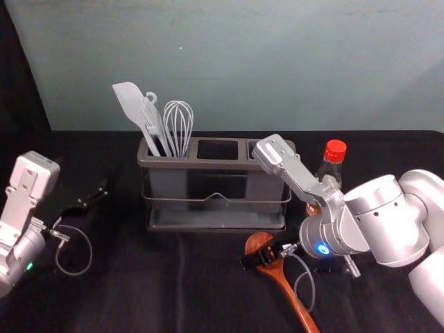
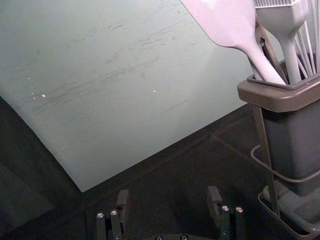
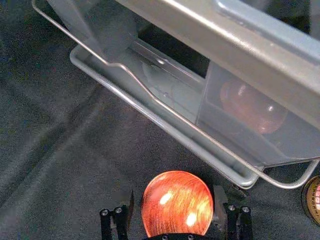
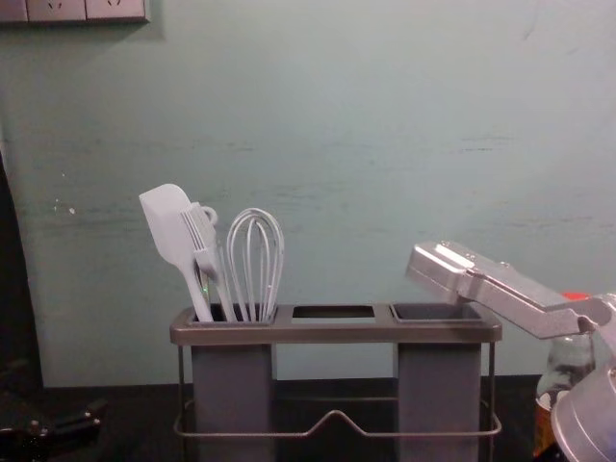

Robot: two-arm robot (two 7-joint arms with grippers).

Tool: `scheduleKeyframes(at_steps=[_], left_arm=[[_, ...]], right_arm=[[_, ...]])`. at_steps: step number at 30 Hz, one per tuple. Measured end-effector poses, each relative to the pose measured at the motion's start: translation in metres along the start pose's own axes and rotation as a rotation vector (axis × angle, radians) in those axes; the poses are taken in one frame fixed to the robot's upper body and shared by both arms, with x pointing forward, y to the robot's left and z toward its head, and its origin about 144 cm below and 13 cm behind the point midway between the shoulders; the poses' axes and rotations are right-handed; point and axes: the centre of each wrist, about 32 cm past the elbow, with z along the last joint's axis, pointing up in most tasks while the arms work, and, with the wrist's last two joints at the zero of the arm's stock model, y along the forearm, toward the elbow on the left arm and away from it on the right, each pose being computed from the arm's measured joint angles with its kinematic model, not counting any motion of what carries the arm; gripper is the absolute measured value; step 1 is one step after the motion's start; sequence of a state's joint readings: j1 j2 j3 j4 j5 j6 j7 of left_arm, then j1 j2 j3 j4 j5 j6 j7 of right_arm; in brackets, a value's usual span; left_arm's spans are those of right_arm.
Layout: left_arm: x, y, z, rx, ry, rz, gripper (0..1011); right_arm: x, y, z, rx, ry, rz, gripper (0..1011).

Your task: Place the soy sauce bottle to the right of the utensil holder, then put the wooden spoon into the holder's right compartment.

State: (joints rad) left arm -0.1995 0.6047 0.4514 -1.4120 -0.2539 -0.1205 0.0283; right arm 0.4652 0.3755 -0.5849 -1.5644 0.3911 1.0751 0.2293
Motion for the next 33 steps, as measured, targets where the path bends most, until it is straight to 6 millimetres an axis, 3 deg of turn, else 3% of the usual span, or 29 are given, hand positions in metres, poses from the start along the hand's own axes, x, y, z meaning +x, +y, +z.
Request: scheduleKeyframes(at_steps=[33], left_arm=[[0.0000, 0.0000, 0.0000, 0.000, 0.000, 0.000, 1012]], right_arm=[[0.0024, 0.0061, -0.0048, -0.001, 0.005, -0.003, 1003]])
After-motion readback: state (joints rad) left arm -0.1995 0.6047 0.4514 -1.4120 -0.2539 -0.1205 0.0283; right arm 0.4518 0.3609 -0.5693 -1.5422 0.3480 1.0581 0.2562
